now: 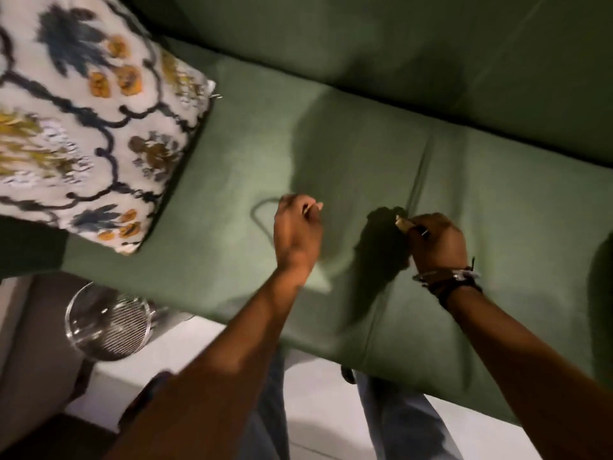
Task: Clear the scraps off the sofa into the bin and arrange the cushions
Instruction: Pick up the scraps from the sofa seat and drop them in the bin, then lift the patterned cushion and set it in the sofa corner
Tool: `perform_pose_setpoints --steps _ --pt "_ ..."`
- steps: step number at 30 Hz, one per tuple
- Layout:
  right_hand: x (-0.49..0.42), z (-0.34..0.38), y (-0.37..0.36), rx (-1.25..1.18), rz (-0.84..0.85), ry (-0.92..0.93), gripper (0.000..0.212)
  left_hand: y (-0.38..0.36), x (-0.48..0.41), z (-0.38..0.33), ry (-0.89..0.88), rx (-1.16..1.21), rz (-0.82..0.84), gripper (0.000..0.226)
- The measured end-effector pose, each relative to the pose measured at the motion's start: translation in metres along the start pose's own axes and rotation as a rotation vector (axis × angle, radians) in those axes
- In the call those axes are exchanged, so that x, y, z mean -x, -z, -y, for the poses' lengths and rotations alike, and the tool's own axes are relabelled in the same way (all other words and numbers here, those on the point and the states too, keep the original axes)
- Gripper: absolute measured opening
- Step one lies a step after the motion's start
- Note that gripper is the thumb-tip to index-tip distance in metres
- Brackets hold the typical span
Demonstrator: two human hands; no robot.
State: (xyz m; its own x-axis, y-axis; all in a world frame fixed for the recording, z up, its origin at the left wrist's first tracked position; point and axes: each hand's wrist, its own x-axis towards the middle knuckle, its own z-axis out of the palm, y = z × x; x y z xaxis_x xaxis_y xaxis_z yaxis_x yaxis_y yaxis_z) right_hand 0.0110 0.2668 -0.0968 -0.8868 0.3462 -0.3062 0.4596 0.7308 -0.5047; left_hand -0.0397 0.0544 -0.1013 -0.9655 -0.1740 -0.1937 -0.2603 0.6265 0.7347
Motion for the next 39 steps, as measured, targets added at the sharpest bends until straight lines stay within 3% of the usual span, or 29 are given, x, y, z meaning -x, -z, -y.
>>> perform_pose_setpoints --steps 4,7,10,14,16,17,19,22,23,25,27,29,31,35,39 --pt "0.074 0.11 -0.08 -0.052 0.152 0.236 0.004 0.115 0.047 0.103 0.294 0.269 -0.237 0.018" --pt "0.137 0.198 -0.162 -0.108 0.365 0.363 0.002 0.2 0.074 0.194 0.564 0.179 -0.329 0.011" --pt "0.186 0.268 -0.243 -0.145 0.544 0.372 0.013 0.256 0.082 0.268 0.824 0.166 -0.409 0.005" --pt "0.213 0.323 -0.32 -0.029 0.736 0.354 0.029 0.297 0.066 0.341 1.103 0.636 -0.371 0.012" --pt "0.213 0.334 -0.337 0.051 0.787 0.355 0.034 0.304 0.057 0.353 1.211 0.606 -0.354 0.015" --pt "0.213 0.339 -0.338 0.094 0.776 0.365 0.035 0.305 0.055 0.354 1.237 0.457 -0.353 0.027" --pt "0.206 0.346 -0.322 0.143 0.658 0.427 0.031 0.309 0.05 0.336 1.165 0.289 -0.443 0.037" --pt "0.175 0.346 -0.266 -0.066 0.371 0.494 0.022 0.31 0.037 0.281 0.885 0.514 -0.454 0.018" --pt "0.154 0.346 -0.242 -0.174 0.251 0.503 0.02 0.311 0.03 0.26 0.8 0.586 -0.414 0.025" --pt "0.1 0.35 -0.194 -0.357 -0.034 0.467 0.02 0.313 0.008 0.218 0.584 0.637 -0.284 0.067" --pt "0.033 0.366 -0.153 -0.537 -0.167 0.337 0.039 0.313 -0.028 0.179 0.431 0.67 -0.223 0.094" --pt "-0.036 0.393 -0.123 -0.709 -0.012 0.201 0.073 0.316 -0.07 0.145 0.379 0.761 -0.308 0.096" --pt "-0.091 0.416 -0.107 -0.802 0.231 0.197 0.085 0.313 -0.099 0.123 0.287 0.842 -0.365 0.087" --pt "-0.123 0.443 -0.106 -0.793 0.63 0.249 0.048 0.303 -0.106 0.116 0.084 0.842 -0.271 0.087" --pt "-0.092 0.41 -0.069 -0.83 0.433 0.21 0.057 0.309 -0.114 0.114 -0.007 0.785 -0.131 0.088"
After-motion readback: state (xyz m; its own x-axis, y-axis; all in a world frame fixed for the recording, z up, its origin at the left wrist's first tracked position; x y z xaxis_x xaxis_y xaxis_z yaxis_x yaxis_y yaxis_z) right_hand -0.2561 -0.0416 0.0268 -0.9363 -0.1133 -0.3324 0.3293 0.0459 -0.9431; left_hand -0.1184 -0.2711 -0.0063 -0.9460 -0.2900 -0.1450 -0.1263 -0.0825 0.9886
